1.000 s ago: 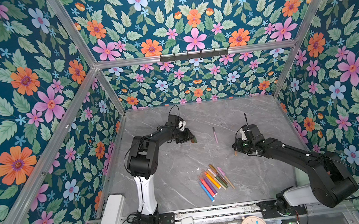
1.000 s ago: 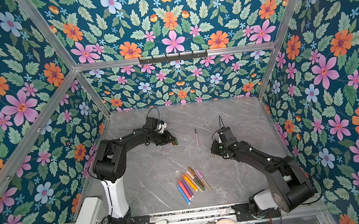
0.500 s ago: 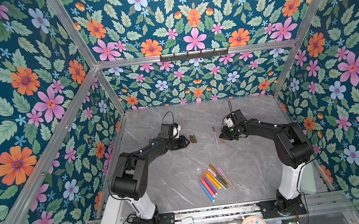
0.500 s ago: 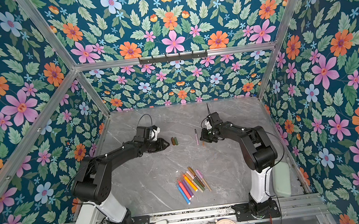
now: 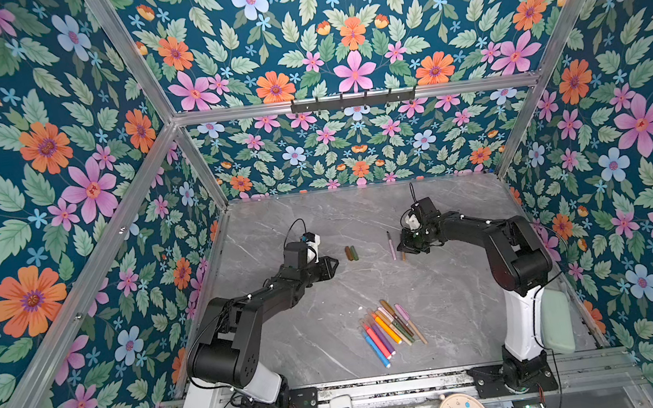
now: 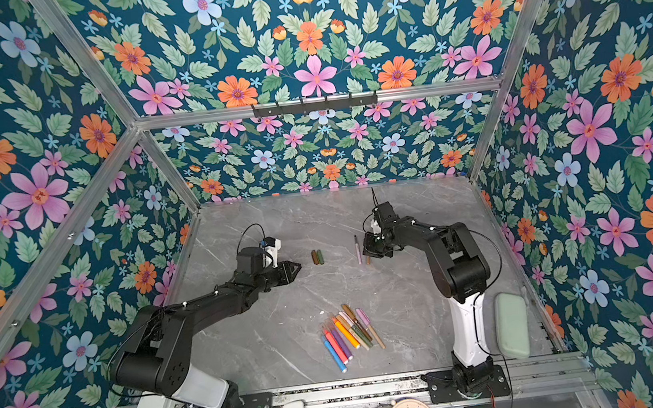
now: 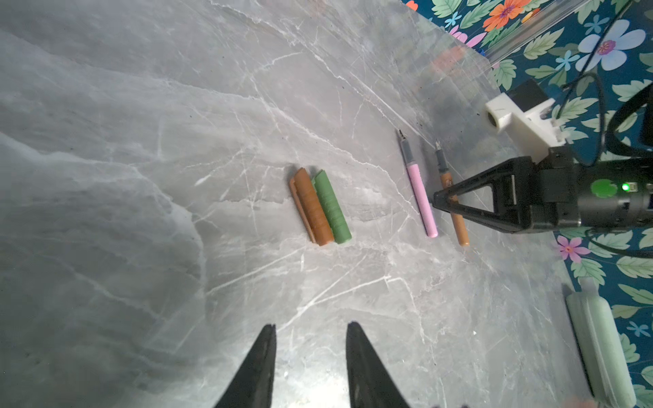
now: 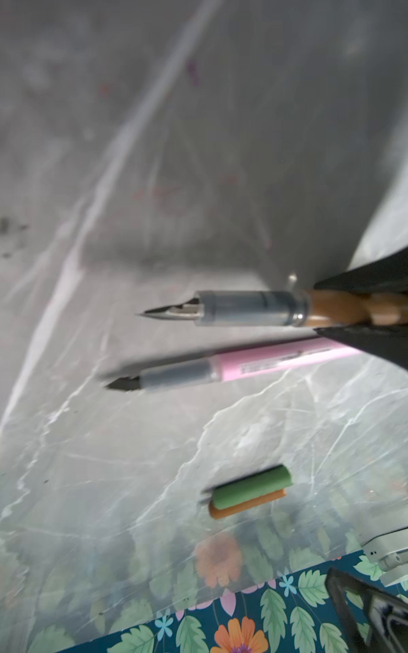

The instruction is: Open the pen caps

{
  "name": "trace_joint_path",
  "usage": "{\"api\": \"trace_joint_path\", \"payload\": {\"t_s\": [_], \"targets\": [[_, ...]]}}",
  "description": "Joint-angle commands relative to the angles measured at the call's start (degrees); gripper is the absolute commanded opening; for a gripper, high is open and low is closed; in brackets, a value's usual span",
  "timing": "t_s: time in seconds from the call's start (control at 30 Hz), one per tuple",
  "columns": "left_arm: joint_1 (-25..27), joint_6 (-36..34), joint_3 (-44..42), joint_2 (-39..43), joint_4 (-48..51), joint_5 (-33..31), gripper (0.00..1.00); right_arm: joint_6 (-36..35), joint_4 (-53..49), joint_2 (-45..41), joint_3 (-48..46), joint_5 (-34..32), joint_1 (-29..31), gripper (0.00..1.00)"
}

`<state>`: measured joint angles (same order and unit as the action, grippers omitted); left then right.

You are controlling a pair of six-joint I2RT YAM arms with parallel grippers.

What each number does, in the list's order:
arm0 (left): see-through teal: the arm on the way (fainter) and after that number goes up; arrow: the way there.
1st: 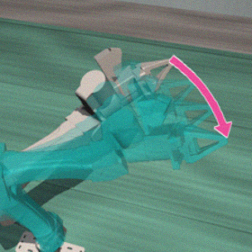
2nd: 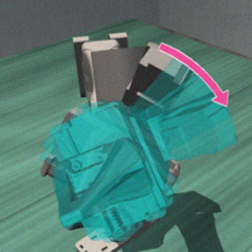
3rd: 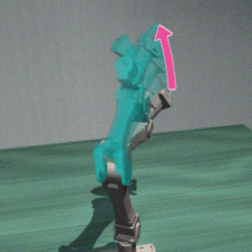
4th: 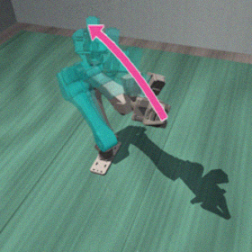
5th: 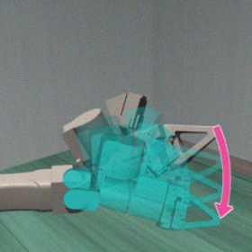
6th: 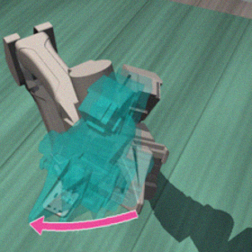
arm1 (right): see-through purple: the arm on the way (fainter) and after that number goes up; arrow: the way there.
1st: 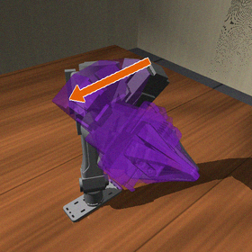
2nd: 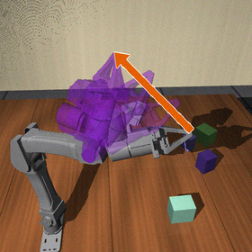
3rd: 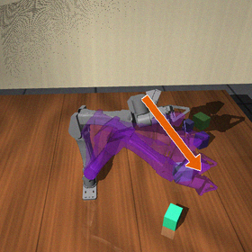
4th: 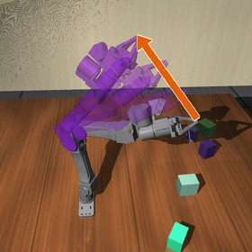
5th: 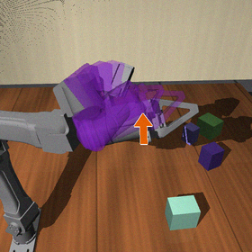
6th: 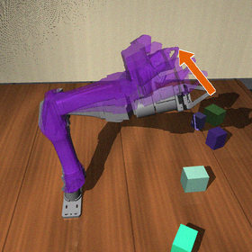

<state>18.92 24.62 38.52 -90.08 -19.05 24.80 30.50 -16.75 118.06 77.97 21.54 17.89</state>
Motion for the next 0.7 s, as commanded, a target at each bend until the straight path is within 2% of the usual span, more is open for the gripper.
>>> {"api": "trace_joint_path", "payload": {"t_s": [0.0,0.23,0.5,0.67], "targets": [[-0.8,1.01,-0.2,-0.75,-3.2,1.42,0.36,-0.09,-2.74,1.73,1.44,-3.49,0.11,0.0],[-3.56,3.3,-1.59,-2.19,-6.75,5.27,0.36,0.23,-1.4,0.89,0.15,-4.23,-0.13,0.0],[-4.72,4.25,-1.25,-3.86,-7.49,6.79,0.36,0.34,1.49,-1.38,-2.73,-3.02,-0.46,0.0],[-5.01,4.46,-0.82,-4.65,-7.41,7.43,0.36,0.05,1.81,-1.43,-2.9,-2.3,-0.46,0.07]]}}
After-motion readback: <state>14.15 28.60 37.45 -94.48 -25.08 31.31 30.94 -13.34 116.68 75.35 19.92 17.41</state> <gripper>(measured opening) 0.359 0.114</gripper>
